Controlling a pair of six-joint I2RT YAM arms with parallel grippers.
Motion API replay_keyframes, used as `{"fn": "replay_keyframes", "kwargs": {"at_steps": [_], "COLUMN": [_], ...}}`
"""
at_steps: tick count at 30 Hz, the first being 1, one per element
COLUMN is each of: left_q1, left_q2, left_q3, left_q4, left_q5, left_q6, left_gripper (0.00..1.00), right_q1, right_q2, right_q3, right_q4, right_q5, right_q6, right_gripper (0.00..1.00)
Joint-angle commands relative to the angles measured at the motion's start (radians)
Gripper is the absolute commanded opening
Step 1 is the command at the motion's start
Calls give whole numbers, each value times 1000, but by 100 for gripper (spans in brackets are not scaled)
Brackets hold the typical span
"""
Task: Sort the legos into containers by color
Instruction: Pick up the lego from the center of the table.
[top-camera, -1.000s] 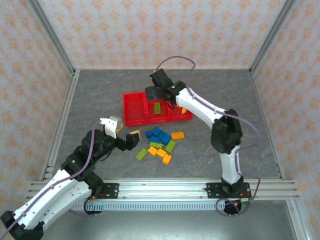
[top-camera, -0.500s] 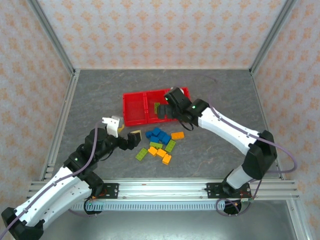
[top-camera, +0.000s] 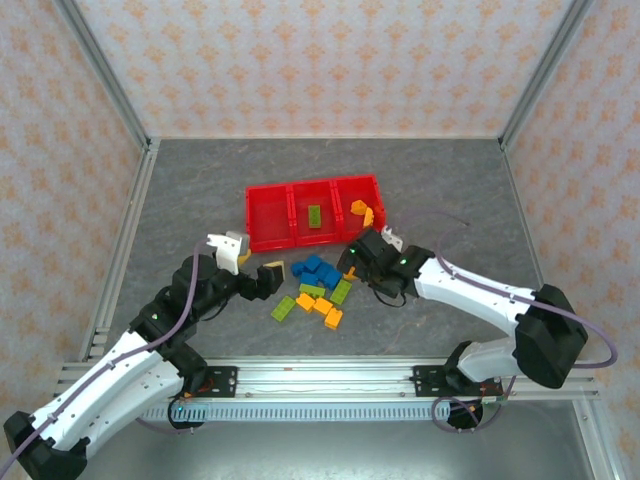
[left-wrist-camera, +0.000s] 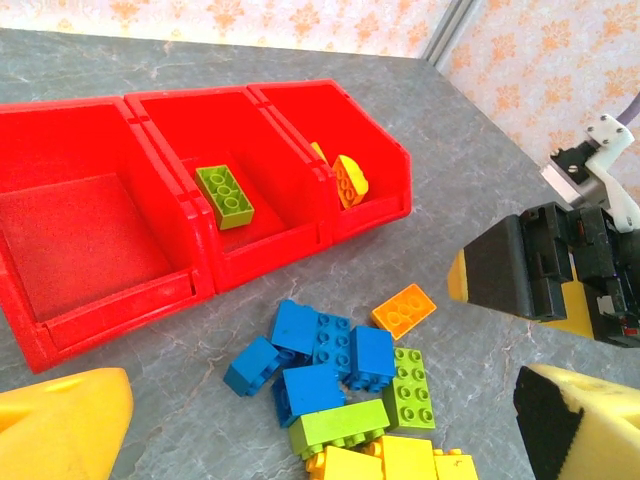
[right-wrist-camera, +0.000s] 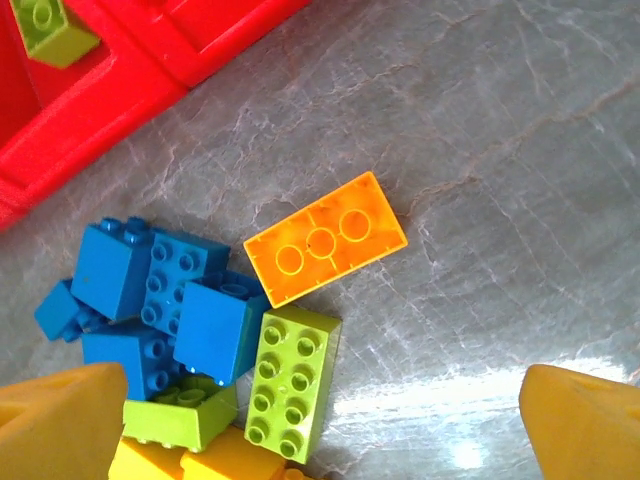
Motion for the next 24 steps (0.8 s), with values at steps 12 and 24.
{"fn": "replay_keyframes", "kwargs": {"at_steps": [12,24], "left_q1": [-7,-8], "left_q2": [-115,-93], "left_q3": [-18,2], "left_q4": [-8,-39], "left_q5": [-38,-43], "left_q6": [40,39], "left_gripper": [99,99], "right_q1": [32,18], "right_q2": [-18,-64], "right_q3": [207,50], "right_q4": [-114,-58], "right_q5": [132,142], "right_q6": [-1262,-1941], "right_gripper": [94,100]}}
